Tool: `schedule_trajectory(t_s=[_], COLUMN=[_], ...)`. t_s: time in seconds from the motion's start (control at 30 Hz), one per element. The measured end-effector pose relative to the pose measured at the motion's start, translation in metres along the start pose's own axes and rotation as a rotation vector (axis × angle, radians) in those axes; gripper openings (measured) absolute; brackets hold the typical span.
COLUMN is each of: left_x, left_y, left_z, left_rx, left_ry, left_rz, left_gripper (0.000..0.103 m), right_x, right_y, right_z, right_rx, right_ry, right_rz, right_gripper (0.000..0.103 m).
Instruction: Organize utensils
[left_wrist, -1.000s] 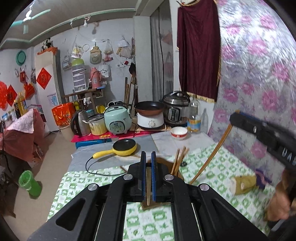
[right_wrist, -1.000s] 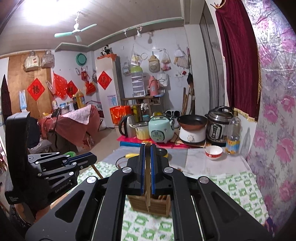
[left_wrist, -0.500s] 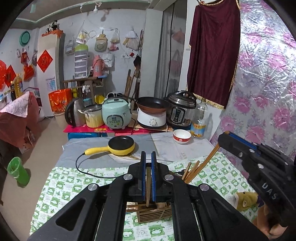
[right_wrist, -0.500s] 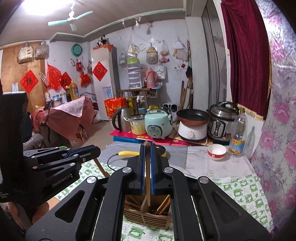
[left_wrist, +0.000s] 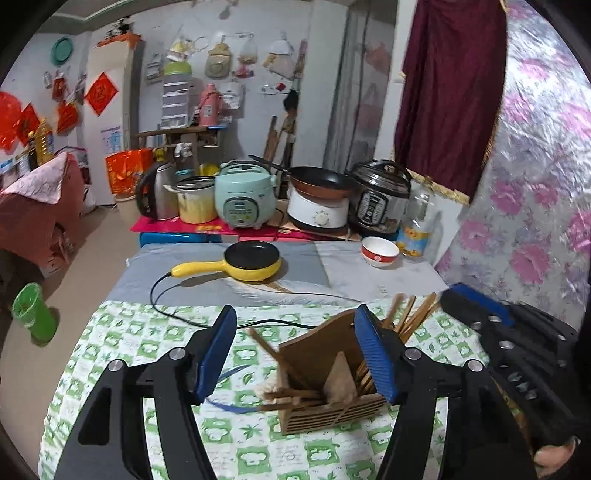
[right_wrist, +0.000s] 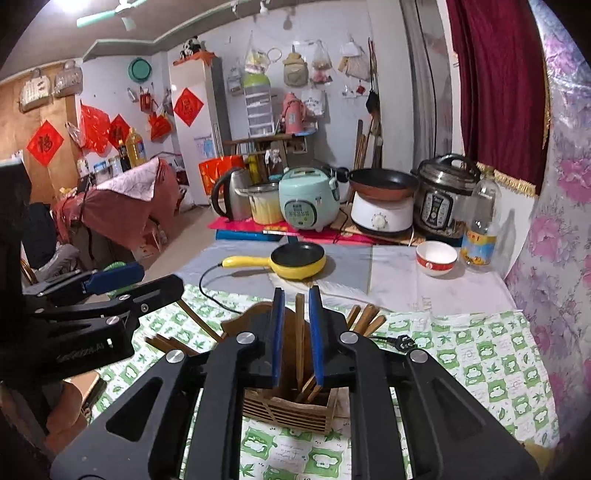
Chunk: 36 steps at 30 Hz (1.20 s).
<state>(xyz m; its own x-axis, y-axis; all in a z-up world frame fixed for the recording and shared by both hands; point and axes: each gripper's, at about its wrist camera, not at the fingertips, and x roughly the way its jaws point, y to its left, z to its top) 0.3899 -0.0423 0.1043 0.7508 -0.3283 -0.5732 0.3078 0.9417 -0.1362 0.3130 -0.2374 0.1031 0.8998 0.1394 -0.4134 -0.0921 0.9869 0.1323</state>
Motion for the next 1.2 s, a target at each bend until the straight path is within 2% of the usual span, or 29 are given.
schedule_trajectory(t_s=[0.13,0.4,0.47,0.57,0.7,0.83,1.0,1.1,1.2], left_x=[-0.023,-0.09,-0.111,-0.145,-0.186,-0.218,-0.222,-0.203,-0.182], left_y=[0.008,0.006,0.004,-0.001,-0.013,-0.026,-0.04,-0.043,-0.037], left_z=[0.001,-0.005,-0.007,-0.01,-0.019,-0.036,-0.065,-0.084,-0.1], left_rx=[-0.031,-0.044,-0.047,-0.041,-0.028,-0.017,0.007,0.022,0.021], left_ry=[-0.017,-0.078,-0.107,-0.156,-0.214,-0.274,-0.28,-0.244,-0.226], left_rz=[0.024,0.072,0.077,0.08,0.085,0.099,0.127,0.166,0.213], left_gripper=[0.071,0.075,0.081,0.083,0.089,0.097,0.097,0.097,0.097], right_x=[-0.026,-0.087,-0.102,-0.135,-0.173,-0.203,-0.215,-0.208,-0.188], right_y=[0.003,0.008,0.009,0.017,0.025,0.033,0.034,0.03,0.022], right_z=[0.0,-0.006,-0.007,-0.01,-0.016,-0.031,-0.06,-0.078,-0.092], right_rx=[-0.005,0.017,0.016,0.006,-0.001,-0.014,-0.014,-0.015,0.0], right_ry=[-0.037,-0.085,-0.103,-0.153,-0.214,-0.269,-0.298,-0.287,-0.254], right_rz=[-0.011,-0.022,-0.028,-0.039,-0.05,-0.07,-0.111,-0.152,-0.201], right_gripper=[0.024,0.026,0.031,0.039,0.055,0.059,0.073,0.084,0.089])
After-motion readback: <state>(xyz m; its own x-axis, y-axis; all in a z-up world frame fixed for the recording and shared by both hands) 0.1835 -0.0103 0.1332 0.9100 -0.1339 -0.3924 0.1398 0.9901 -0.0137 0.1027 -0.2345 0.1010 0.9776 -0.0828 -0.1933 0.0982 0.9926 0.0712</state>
